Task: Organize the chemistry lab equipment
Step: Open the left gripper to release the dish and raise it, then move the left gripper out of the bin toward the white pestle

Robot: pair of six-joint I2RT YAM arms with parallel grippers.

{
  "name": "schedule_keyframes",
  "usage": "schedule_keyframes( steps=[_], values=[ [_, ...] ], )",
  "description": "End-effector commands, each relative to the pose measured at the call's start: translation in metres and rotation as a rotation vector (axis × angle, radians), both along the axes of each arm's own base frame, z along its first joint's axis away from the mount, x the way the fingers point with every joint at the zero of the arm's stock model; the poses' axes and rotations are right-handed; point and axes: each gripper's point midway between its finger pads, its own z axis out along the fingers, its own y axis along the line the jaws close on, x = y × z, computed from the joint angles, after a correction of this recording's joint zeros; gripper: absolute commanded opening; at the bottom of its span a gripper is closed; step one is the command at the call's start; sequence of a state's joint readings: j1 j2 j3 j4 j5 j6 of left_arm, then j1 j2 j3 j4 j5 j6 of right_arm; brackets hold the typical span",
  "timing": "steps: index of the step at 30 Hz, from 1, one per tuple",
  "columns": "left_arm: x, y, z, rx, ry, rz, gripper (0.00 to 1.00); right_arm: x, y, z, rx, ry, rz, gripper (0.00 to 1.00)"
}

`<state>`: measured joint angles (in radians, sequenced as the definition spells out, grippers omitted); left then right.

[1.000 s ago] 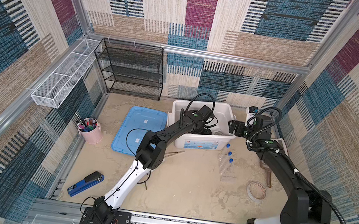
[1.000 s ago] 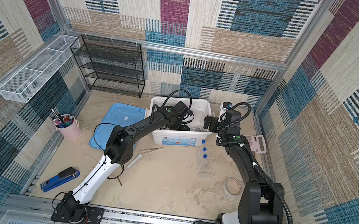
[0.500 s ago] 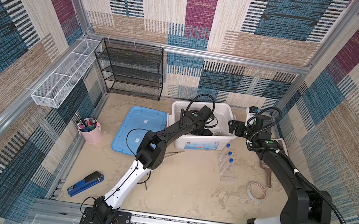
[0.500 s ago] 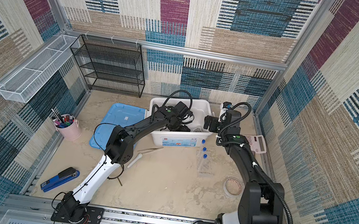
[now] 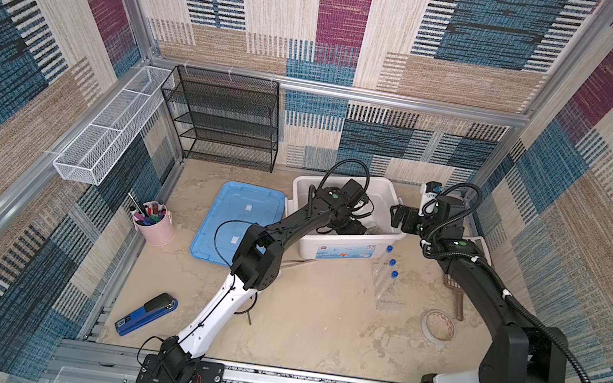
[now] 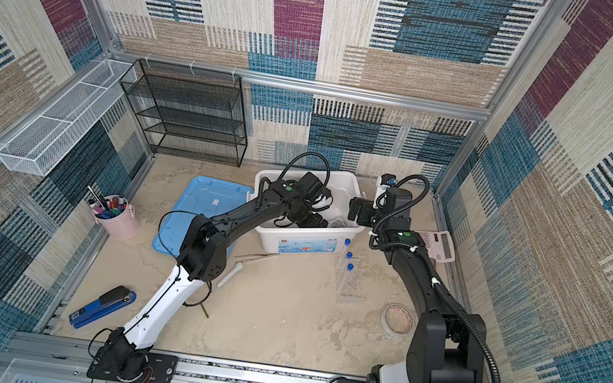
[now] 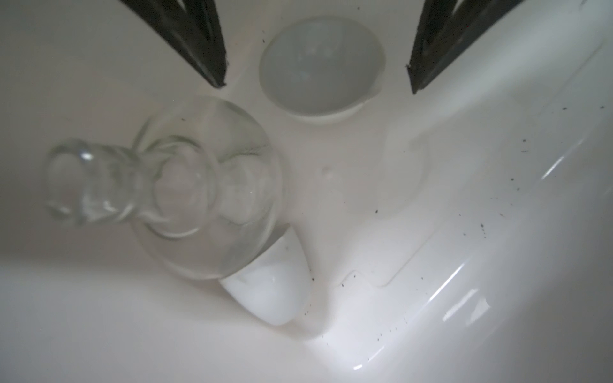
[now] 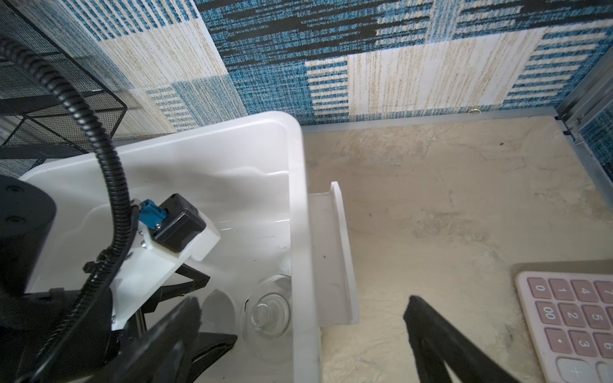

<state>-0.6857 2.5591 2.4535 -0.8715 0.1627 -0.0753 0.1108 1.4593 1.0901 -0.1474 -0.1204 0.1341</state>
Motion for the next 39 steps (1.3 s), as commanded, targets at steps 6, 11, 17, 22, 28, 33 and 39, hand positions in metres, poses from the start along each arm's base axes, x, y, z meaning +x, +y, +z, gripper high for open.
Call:
schedule_keyframes(
  steps=[6,11,17,22,28,33,39],
  values=[
    [0.008,0.005,0.042,-0.003,-0.098,0.017,1.0,0.0,0.002,0.007,0.017,-0.028,0.007,0.98],
    [0.014,0.009,0.073,-0.012,-0.182,0.032,1.0,-0.001,0.003,0.007,0.019,-0.027,0.014,0.98],
    [0.014,0.018,0.114,-0.016,-0.278,0.057,1.0,-0.007,0.006,0.013,0.003,-0.058,0.046,0.99],
    [-0.002,0.028,0.147,-0.032,-0.373,0.078,1.0,-0.01,0.009,0.015,0.006,-0.067,0.069,0.99],
    [-0.028,0.055,0.181,-0.057,-0.487,0.143,1.0,-0.009,0.011,0.015,0.014,-0.067,0.075,0.99],
    [-0.052,0.098,0.184,-0.003,-0.504,0.231,1.0,-0.01,0.011,0.014,0.013,-0.067,0.074,0.99],
    [-0.087,0.154,0.154,0.086,-0.448,0.367,0.95,-0.01,0.01,0.013,0.014,-0.067,0.068,0.99]
  ],
)
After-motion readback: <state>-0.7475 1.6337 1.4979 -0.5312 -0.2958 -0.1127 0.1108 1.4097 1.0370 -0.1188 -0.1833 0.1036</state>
